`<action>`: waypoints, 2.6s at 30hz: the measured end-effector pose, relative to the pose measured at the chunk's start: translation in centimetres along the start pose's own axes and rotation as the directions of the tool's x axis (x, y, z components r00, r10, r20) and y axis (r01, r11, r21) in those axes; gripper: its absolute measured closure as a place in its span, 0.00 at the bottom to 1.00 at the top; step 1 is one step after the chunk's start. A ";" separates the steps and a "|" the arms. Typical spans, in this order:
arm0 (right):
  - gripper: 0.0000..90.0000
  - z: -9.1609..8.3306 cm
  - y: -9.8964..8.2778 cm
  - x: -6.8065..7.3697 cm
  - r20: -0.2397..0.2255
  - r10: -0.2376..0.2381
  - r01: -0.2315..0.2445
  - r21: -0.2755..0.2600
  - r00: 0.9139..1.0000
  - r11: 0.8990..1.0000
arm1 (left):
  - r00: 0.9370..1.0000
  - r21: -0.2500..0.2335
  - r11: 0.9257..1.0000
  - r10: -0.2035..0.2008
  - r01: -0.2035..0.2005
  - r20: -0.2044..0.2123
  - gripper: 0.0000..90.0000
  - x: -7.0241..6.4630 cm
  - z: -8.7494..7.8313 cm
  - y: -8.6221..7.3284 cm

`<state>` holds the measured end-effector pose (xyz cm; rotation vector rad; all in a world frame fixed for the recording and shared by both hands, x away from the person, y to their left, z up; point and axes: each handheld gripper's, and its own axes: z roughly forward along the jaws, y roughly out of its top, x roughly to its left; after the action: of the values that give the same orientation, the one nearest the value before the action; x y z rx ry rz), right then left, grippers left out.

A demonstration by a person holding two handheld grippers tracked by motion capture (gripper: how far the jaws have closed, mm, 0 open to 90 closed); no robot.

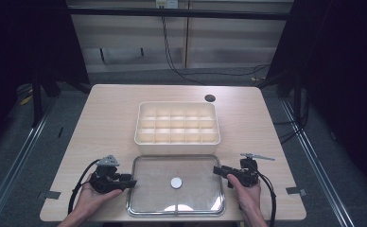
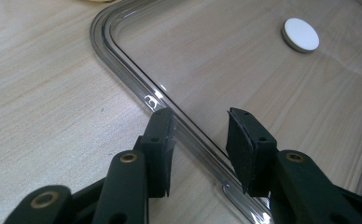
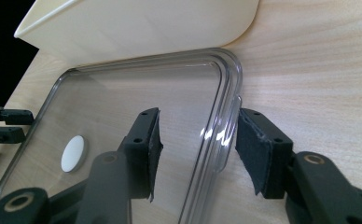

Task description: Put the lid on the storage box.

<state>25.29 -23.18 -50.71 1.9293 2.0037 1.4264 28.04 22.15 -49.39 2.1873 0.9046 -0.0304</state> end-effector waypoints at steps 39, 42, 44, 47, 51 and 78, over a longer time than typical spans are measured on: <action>0.73 -0.4 0.3 0.8 -0.242 -0.053 0.056 0.008 0.969 0.998 | 1.000 -0.026 1.000 -0.014 0.015 0.018 0.56 0.4 0.2 0.1; 0.76 -0.8 0.4 0.9 -0.269 -0.048 0.042 -0.027 0.962 0.999 | 1.000 -0.029 1.000 -0.004 0.005 0.013 0.54 0.2 0.3 0.1; 0.78 -0.9 0.4 1.0 -0.284 -0.046 0.037 -0.038 0.958 0.999 | 1.000 -0.027 1.000 -0.007 0.007 0.018 0.53 0.3 0.3 0.1; 0.79 -1.1 0.4 1.0 -0.296 -0.049 0.036 -0.050 0.954 0.998 | 1.000 -0.034 0.999 -0.014 0.014 0.013 0.49 0.3 0.3 0.2; 0.79 -1.3 0.4 1.1 -0.296 -0.055 0.040 -0.055 0.954 0.998 | 1.000 -0.033 0.999 -0.025 0.026 0.015 0.42 0.6 0.2 0.2; 0.73 -1.6 0.4 1.3 -0.201 -0.103 0.100 -0.027 0.974 0.995 | 0.993 -0.095 0.992 -0.069 0.078 0.095 0.57 0.9 -0.3 0.6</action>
<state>24.36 -23.10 -48.81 1.7092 2.1294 1.6680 29.03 22.62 -49.02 2.0439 0.9151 -0.1180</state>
